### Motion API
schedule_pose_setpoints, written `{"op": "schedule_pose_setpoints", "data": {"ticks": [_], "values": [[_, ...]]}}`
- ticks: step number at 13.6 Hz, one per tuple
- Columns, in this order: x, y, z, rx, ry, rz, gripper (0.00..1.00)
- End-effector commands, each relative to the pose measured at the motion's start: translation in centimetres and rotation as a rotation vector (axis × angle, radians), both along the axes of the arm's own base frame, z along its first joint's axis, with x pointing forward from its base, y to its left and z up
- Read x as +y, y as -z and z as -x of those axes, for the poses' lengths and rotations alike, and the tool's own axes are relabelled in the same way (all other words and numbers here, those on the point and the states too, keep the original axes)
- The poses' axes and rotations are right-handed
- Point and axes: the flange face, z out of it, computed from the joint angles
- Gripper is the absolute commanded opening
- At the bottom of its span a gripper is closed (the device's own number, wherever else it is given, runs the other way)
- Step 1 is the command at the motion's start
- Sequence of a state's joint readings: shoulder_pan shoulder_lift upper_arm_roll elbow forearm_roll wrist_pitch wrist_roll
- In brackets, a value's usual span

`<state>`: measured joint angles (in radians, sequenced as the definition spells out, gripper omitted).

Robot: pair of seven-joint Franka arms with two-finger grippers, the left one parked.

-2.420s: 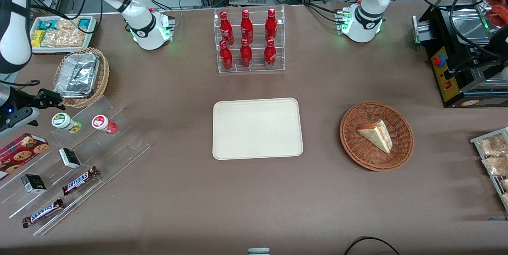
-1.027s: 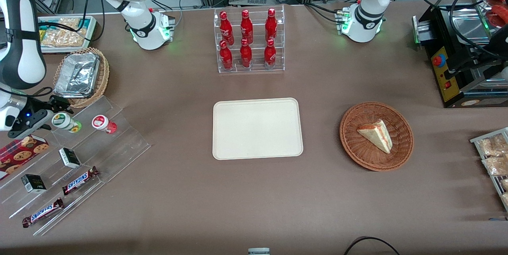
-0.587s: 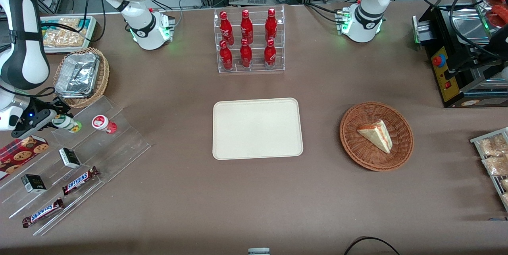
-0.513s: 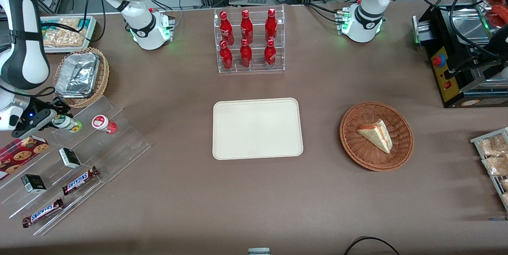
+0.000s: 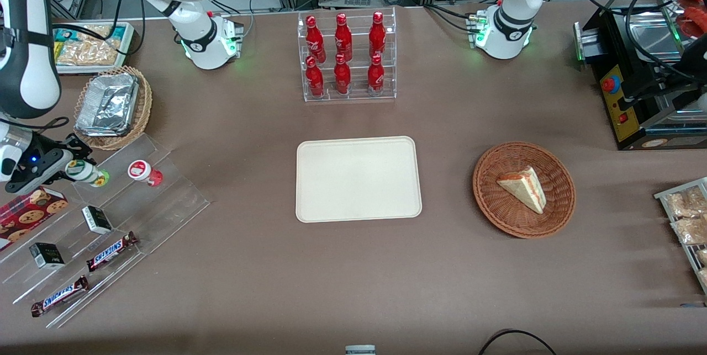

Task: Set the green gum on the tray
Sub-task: 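Lift the gum bottle and carry it over the cream tray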

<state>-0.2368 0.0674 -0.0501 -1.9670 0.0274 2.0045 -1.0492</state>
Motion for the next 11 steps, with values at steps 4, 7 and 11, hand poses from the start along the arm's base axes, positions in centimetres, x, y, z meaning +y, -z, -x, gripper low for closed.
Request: {"op": "schedule_pose_setpoints", "data": {"ticks": [4,7,11], "values": [[8.4,-3.7,-2.1,0.054,0.08,-0.005,0.0],[13.2,-3.3,-2.5,0.076,0.116,-0.001,0.0],[22.0,-2.2,-2.5,0.1,0.23,0.023,0.0]]}}
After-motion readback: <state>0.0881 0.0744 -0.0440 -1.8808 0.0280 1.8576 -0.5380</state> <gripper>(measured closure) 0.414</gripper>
